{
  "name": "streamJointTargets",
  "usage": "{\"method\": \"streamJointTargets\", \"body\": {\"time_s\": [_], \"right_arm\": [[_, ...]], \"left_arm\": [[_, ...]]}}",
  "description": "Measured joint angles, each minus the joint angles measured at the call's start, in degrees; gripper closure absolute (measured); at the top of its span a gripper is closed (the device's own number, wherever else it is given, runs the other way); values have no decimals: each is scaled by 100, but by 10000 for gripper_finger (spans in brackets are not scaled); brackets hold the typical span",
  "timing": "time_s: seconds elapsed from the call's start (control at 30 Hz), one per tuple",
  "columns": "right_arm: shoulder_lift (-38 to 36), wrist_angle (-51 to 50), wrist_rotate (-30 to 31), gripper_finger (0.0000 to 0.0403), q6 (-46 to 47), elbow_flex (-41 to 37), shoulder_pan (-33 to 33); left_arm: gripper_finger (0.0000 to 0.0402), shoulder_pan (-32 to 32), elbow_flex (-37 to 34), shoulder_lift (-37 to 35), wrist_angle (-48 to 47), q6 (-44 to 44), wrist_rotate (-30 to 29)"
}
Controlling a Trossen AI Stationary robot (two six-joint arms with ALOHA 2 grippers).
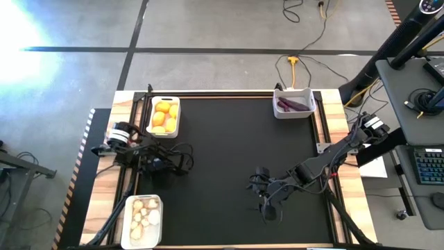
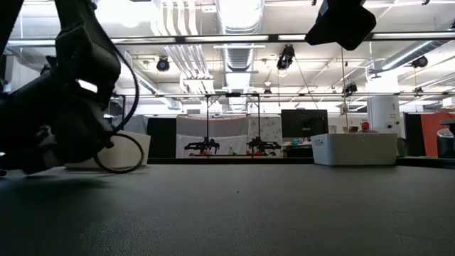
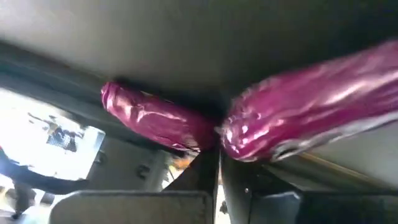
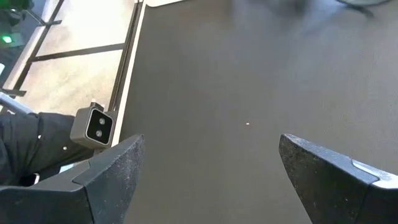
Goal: Sort produce into baskets
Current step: Move the small eggplants to the center of the table
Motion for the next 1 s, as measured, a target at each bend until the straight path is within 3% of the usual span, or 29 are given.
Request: {"method": "streamJointTargets", "body": {"time_s": [0.23, 0.43, 0.57, 0.73, 0.93, 1.0], "right_arm": [[0, -2, 1, 39, -25, 0, 0], [0, -13, 1, 39, -46, 0, 0], [0, -50, 1, 39, -44, 0, 0], [0, -48, 4, 39, -52, 0, 0], [-1, -33, 103, 39, -70, -20, 0], [0, -16, 104, 39, -24, -20, 0]], "left_arm": [[401, -74, 661, -588, 21, -179, -178], [401, -177, 1072, -1343, 173, 358, -368], [401, -49, 899, -1835, -258, 149, -618], [401, 337, 166, -2331, -469, -431, -795], [401, 767, 200, -2225, 135, -949, -1682], [401, 842, 208, -2129, 191, -972, -1709]]}}
